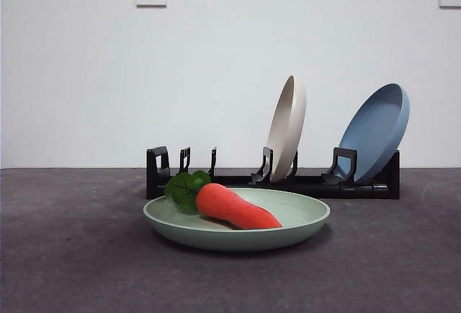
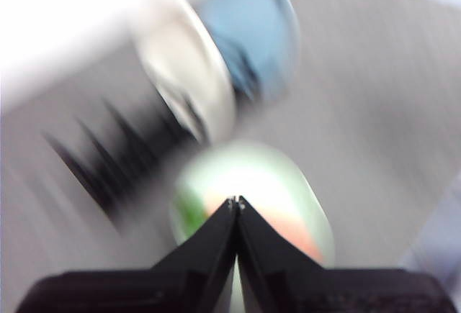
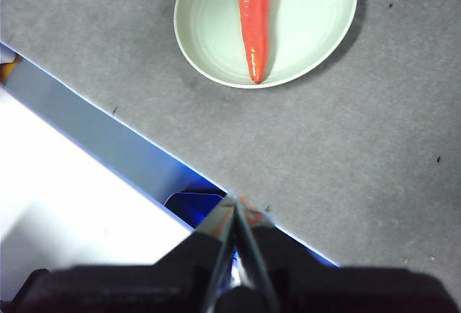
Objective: Take the green plate from the plate rack,put the plate on the table,take the carrot from the table,put the carrot in the plate
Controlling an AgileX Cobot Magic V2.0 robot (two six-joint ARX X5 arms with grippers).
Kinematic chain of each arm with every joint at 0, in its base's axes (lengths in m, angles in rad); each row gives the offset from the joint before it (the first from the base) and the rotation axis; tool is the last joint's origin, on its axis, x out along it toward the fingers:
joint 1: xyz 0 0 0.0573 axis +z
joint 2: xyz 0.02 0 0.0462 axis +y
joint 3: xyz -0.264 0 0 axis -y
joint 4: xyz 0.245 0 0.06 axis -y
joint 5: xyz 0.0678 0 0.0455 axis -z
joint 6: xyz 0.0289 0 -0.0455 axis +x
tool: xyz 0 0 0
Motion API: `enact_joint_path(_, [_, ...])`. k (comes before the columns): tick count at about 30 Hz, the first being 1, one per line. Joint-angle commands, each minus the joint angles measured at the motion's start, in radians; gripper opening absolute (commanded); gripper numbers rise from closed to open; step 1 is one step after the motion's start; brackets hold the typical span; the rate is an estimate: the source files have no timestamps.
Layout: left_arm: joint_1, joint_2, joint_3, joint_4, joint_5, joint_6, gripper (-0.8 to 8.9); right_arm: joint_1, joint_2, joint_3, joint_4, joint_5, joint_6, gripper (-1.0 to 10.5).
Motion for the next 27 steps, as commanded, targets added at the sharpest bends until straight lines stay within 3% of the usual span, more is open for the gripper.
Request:
enact_joint_path(1, [0.124, -0.037, -0.048, 0.222, 0.117, 0.162, -0.04, 0.002, -0.001, -0.005, 0.002, 0.002, -0.001, 0.0])
enact_joint_path(6, [0.370, -0.161, -0.232, 0.532, 0.317, 0.166, -0.04, 0.001, -0.001, -0.005, 0.002, 0.002, -0.001, 0.0])
enact_joint_path(11, [0.530, -0.332, -0.486, 0.695, 0.332, 0.165, -0.04, 0.001, -0.001, -0.005, 0.002, 0.002, -0.001, 0.0])
enact_joint_path(22, [0.739, -0.665, -0.962, 0.729, 0.330, 0.134, -0.03, 0.001, -0.001, -0.005, 0.002, 0.002, -0.001, 0.0])
enact_joint_path(27, [0.782, -0.741, -1.067, 0.725, 0.329, 0.106, -0.03, 0.002, -0.001, -0.005, 0.002, 0.002, -0.001, 0.0])
